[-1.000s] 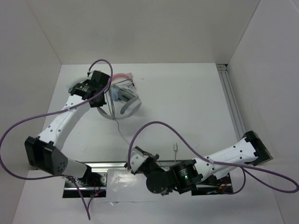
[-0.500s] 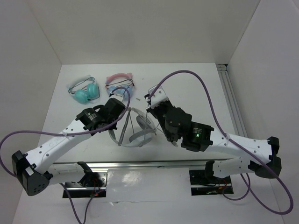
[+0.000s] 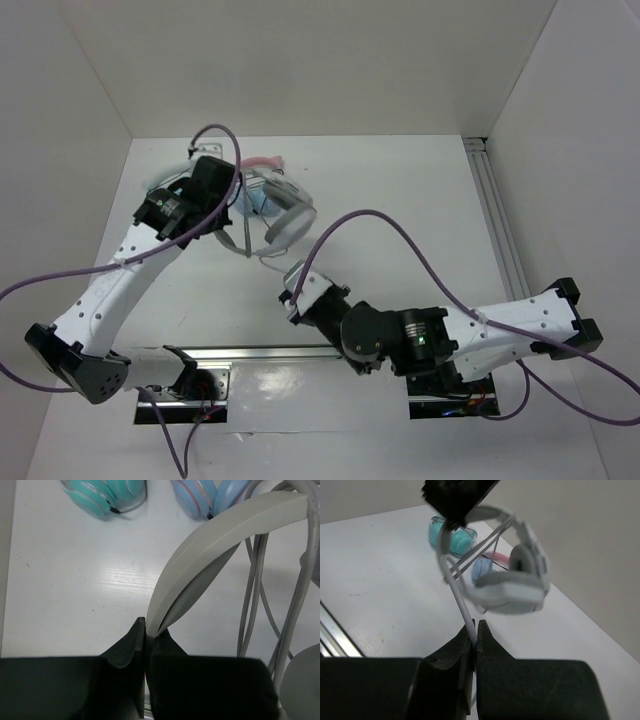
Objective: Wrap the headphones
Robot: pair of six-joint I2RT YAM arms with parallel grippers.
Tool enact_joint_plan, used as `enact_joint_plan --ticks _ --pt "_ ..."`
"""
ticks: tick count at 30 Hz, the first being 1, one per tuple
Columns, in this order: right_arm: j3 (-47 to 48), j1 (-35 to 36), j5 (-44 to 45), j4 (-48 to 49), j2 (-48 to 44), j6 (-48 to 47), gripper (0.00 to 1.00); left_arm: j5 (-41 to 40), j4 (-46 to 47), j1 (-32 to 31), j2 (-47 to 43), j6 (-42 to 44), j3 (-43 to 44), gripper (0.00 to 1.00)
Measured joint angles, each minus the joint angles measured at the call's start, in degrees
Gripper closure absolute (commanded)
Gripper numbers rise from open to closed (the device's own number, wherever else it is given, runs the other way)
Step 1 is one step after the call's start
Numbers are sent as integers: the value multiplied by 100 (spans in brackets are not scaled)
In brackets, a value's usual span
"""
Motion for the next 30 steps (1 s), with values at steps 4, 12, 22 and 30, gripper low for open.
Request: enact_joint_plan --ticks 4,12,22,30 --pt "-15 597 487 48 258 -79 100 -31 28 643 382 -170 835 100" --pt "-11 1010 782 295 584 -413 100 293 144 1209 1390 -363 922 100" --pt "42 1067 929 459 608 -723 100 723 339 1508 1497 -289 188 100" --pt "66 -229 446 610 293 -1029 100 651 726 219 588 380 -979 100"
